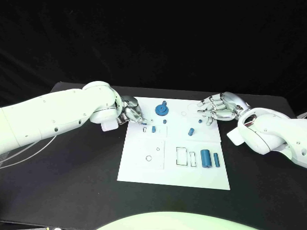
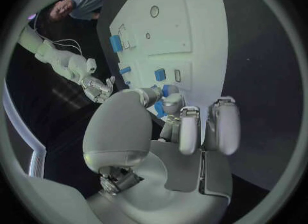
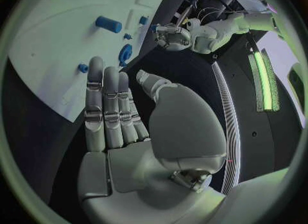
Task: Assemble the parts on the task board
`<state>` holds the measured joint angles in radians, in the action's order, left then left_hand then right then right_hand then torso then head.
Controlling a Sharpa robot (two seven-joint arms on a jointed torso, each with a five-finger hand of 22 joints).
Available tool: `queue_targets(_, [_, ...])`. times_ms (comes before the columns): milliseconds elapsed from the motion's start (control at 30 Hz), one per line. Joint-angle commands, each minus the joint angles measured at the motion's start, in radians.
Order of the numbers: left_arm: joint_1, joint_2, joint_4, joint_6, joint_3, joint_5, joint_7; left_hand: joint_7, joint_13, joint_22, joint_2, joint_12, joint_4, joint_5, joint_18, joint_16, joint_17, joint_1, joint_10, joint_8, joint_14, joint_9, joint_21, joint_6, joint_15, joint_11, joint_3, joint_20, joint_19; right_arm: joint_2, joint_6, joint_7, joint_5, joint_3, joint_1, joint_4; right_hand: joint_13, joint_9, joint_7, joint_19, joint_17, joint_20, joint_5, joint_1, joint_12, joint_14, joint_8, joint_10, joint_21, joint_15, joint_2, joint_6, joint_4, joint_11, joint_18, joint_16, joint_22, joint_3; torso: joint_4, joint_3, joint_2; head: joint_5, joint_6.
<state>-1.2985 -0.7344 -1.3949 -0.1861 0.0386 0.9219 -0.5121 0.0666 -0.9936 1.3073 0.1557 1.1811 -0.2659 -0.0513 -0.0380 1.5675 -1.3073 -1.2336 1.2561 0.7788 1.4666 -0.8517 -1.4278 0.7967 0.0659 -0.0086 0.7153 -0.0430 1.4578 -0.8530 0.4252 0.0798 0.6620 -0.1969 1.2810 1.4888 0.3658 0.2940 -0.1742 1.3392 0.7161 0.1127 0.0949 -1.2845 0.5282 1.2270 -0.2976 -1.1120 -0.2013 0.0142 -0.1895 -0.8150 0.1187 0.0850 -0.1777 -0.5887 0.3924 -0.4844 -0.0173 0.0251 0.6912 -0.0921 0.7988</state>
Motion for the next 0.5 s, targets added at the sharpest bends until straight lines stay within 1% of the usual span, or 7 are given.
queue_targets(33, [-0.007, 0.018, 0.014, -0.074, 0.001, -0.046, -0.028, -0.001, -0.009, 0.045, -0.014, 0.008, 0.138, -0.001, -0.014, 0.003, -0.263, 0.007, 0.015, 0.006, 0.104, 0.0, 0.0, -0.003, -0.001, 0.001, 0.14, -0.002, -0.002, 0.002, -0.011, 0.013, 0.002, 0.0, -0.001, 0.0, -0.001, -0.001, -0.002, -0.004, -0.001, 0.002, 0.005, 0.008, -0.004, 0.005, -0.004, -0.005, -0.001, 0.002, -0.002, 0.009, 0.005, 0.003, -0.003, 0.005, -0.001, 0.0, -0.0005, 0.0, 0.0, -0.001, 0.001])
queue_targets(100, [-0.011, 0.033, 0.023, -0.079, 0.004, -0.032, -0.037, -0.001, -0.012, 0.047, -0.015, 0.011, 0.139, -0.001, -0.013, 0.003, -0.263, 0.01, 0.018, 0.007, 0.104, -0.001, -0.001, -0.003, -0.001, 0.001, 0.14, -0.002, -0.001, 0.002, -0.011, 0.013, 0.002, 0.0, -0.001, 0.0, -0.002, -0.001, -0.002, -0.004, -0.001, 0.002, 0.006, 0.009, -0.004, 0.005, -0.005, -0.004, -0.001, 0.002, -0.002, 0.009, 0.007, 0.003, -0.003, 0.005, -0.002, 0.0, -0.0006, -0.0003, -0.001, -0.002, 0.002])
queue_targets(200, [-0.02, 0.054, 0.036, -0.097, 0.013, -0.01, -0.053, -0.002, -0.018, 0.049, -0.015, 0.016, 0.143, -0.001, -0.013, 0.003, -0.263, 0.014, 0.023, 0.008, 0.104, -0.001, -0.002, -0.002, -0.001, 0.001, 0.141, -0.002, 0.0, 0.004, -0.011, 0.014, 0.002, 0.0, -0.001, 0.0, -0.002, -0.001, -0.002, -0.004, -0.001, 0.002, 0.006, 0.009, -0.004, 0.005, -0.005, -0.004, -0.001, 0.002, -0.002, 0.009, 0.007, 0.003, -0.003, 0.005, -0.002, 0.0, -0.0012, -0.0004, -0.001, -0.002, 0.004])
queue_targets(367, [-0.028, 0.074, 0.046, -0.114, 0.023, 0.028, -0.064, -0.002, -0.021, 0.052, -0.015, 0.019, 0.151, -0.002, -0.012, 0.003, -0.263, 0.017, 0.026, 0.009, 0.104, -0.002, -0.004, -0.002, -0.001, 0.0, 0.143, -0.003, 0.001, 0.005, -0.01, 0.015, 0.002, 0.0, -0.001, 0.0, -0.002, -0.001, -0.002, -0.004, -0.001, 0.002, 0.006, 0.009, -0.004, 0.005, -0.005, -0.004, -0.001, 0.002, -0.002, 0.009, 0.007, 0.003, -0.003, 0.005, -0.002, 0.0, 0.0, -0.0004, -0.001, -0.004, 0.004])
queue_targets(500, [-0.033, 0.084, 0.05, -0.107, 0.027, 0.06, -0.068, -0.003, -0.025, 0.053, -0.014, 0.023, 0.156, -0.002, -0.012, 0.003, -0.263, 0.019, 0.029, 0.01, 0.104, -0.002, -0.004, -0.002, -0.001, 0.0, 0.145, -0.003, 0.002, 0.005, -0.01, 0.015, 0.002, 0.0, -0.001, 0.0, -0.002, -0.001, -0.002, -0.004, -0.001, 0.002, 0.006, 0.009, -0.004, 0.005, -0.005, -0.004, -0.001, 0.002, -0.002, 0.009, 0.007, 0.003, -0.003, 0.005, -0.002, 0.0, -0.0006, 0.0001, 0.0, -0.004, 0.005])
